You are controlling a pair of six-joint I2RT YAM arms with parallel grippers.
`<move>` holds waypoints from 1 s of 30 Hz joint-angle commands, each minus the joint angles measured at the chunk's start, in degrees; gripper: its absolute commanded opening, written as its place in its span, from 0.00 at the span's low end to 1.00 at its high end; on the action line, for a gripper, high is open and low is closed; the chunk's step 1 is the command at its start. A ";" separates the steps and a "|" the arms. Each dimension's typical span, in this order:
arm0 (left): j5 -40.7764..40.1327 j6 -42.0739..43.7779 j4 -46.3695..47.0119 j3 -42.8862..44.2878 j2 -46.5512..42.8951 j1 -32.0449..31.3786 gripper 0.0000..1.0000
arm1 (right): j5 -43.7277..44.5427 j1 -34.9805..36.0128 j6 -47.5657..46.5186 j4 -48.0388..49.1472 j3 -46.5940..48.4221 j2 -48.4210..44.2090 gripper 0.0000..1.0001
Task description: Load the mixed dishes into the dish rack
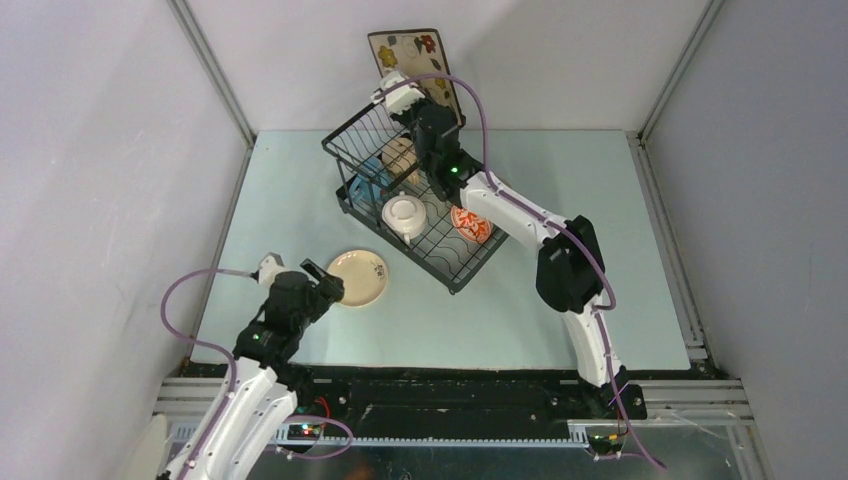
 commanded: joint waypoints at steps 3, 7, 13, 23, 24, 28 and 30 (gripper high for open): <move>-0.15 -3.18 5.45 -0.87 3.67 0.40 0.91 | -3.76 -0.88 2.16 1.00 0.51 1.38 0.00; 0.19 -3.60 6.21 -1.87 4.41 0.90 0.91 | -6.10 -1.36 5.61 -0.65 -0.23 1.32 0.00; 1.08 -4.13 7.29 -3.36 4.77 2.04 0.91 | -7.53 -1.74 7.20 -2.14 -0.38 1.62 0.01; 1.91 -4.35 9.11 -4.35 7.11 3.06 0.91 | -6.03 -0.66 6.63 -2.91 0.66 -1.35 0.66; 1.91 -4.38 9.21 -4.40 7.23 3.09 0.91 | -5.68 -0.42 6.40 -3.05 0.66 -1.87 0.66; 1.49 -5.07 9.69 -4.98 7.30 3.19 0.90 | -3.41 0.97 6.02 -3.32 0.01 -4.95 0.67; 1.72 -5.43 10.41 -5.53 7.48 3.28 0.89 | -2.16 2.00 5.39 -2.51 -1.68 -6.74 0.68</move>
